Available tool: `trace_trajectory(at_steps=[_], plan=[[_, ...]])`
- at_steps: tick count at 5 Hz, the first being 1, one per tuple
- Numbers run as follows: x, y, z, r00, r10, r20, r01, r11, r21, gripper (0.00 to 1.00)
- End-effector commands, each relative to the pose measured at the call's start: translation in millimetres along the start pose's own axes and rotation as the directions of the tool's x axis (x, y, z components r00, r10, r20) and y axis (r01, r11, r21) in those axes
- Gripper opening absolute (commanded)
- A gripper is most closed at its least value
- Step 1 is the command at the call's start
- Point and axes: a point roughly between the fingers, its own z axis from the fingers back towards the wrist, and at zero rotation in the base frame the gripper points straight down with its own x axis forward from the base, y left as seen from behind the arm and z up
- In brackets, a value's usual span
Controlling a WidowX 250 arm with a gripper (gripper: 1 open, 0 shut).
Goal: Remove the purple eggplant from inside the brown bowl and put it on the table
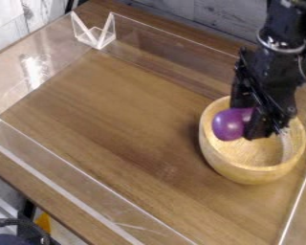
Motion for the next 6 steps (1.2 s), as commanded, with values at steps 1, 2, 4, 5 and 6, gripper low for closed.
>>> trace_trajectory(at_steps=[1, 2, 4, 5, 6], plan=[[1.8, 11.1, 19.0, 0.998, 0.006, 0.060, -0.007, 1.000, 0.024, 0.00], [-2.2, 11.2, 10.5, 0.998, 0.032, 0.061, -0.033, 0.999, 0.017, 0.00], [-25.9, 8.4, 4.1, 0.998, 0.015, 0.066, -0.014, 1.000, -0.006, 0.00], [-42.2, 1.6, 9.0, 0.996, -0.049, 0.075, 0.050, 0.999, -0.015, 0.00], [-51.8, 4.1, 11.4, 0.996, -0.039, 0.083, 0.040, 0.999, -0.016, 0.00]])
